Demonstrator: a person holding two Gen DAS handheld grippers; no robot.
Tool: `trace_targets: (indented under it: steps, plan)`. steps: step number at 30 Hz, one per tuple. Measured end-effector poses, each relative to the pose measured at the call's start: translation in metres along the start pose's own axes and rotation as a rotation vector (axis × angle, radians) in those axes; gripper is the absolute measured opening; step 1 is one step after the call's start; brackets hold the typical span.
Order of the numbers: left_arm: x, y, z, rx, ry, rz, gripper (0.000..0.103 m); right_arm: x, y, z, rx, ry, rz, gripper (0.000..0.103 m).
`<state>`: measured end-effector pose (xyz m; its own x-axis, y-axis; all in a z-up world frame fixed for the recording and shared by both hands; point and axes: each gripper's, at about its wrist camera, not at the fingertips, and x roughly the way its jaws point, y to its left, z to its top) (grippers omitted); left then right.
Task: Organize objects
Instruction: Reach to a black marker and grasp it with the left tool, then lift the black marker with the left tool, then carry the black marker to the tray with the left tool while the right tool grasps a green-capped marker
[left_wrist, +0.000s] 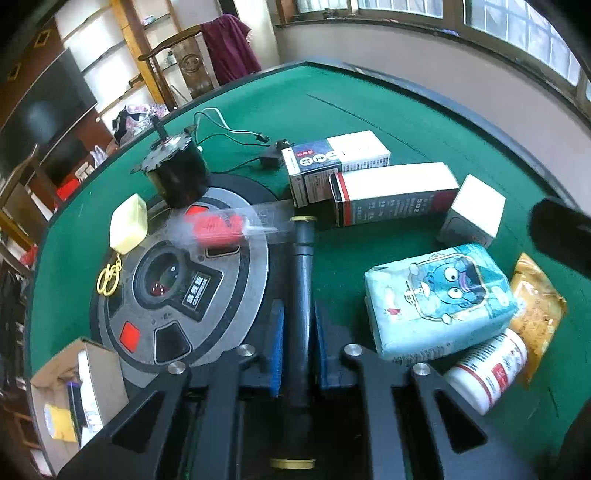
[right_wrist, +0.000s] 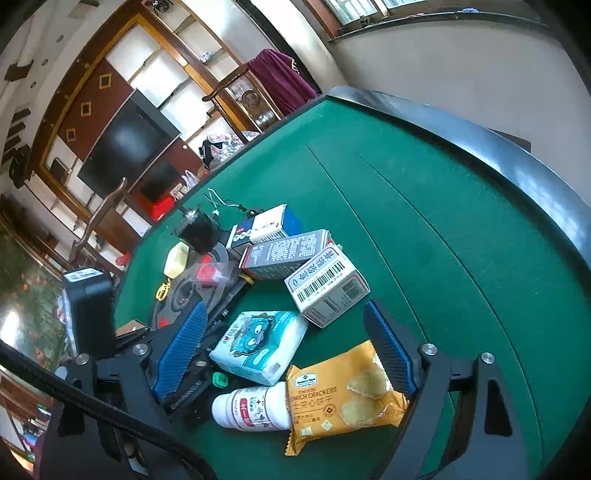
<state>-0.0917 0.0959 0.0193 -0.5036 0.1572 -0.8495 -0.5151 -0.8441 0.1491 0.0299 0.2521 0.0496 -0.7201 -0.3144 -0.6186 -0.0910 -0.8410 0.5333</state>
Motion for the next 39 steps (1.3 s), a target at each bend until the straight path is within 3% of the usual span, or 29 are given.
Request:
trace_targets:
  steps: [7,12,21,23,28,35,38,39]
  plan:
    - [-0.051,0.025,-0.018,-0.137,-0.109,-0.062,0.011,0.005,0.0,-0.001,-0.016,0.016,-0.021,0.087]
    - [-0.11,0.049,-0.054,-0.254,-0.233,-0.115,0.011,0.008,0.002,-0.003,-0.038,0.023,-0.038,0.087]
    - [-0.178,0.086,-0.135,-0.41,-0.358,-0.074,0.012,0.011,0.035,-0.019,-0.173,0.072,0.02,0.087]
    - [-0.182,0.095,-0.151,-0.44,-0.365,-0.079,0.012,0.012,0.053,-0.028,-0.23,0.106,0.054,0.087]
    - [-0.183,0.111,-0.184,-0.508,-0.37,-0.079,0.012,0.038,0.122,-0.06,-0.539,0.295,0.089,0.087]
    - [-0.177,0.138,-0.226,-0.607,-0.354,-0.093,0.012,0.077,0.175,-0.108,-1.019,0.394,-0.087,0.084]
    - [-0.174,0.144,-0.235,-0.629,-0.354,-0.098,0.012,0.087,0.175,-0.114,-1.096,0.433,-0.158,0.067]
    - [-0.172,0.146,-0.237,-0.636,-0.354,-0.103,0.012,0.09,0.175,-0.111,-1.084,0.445,-0.148,0.057]
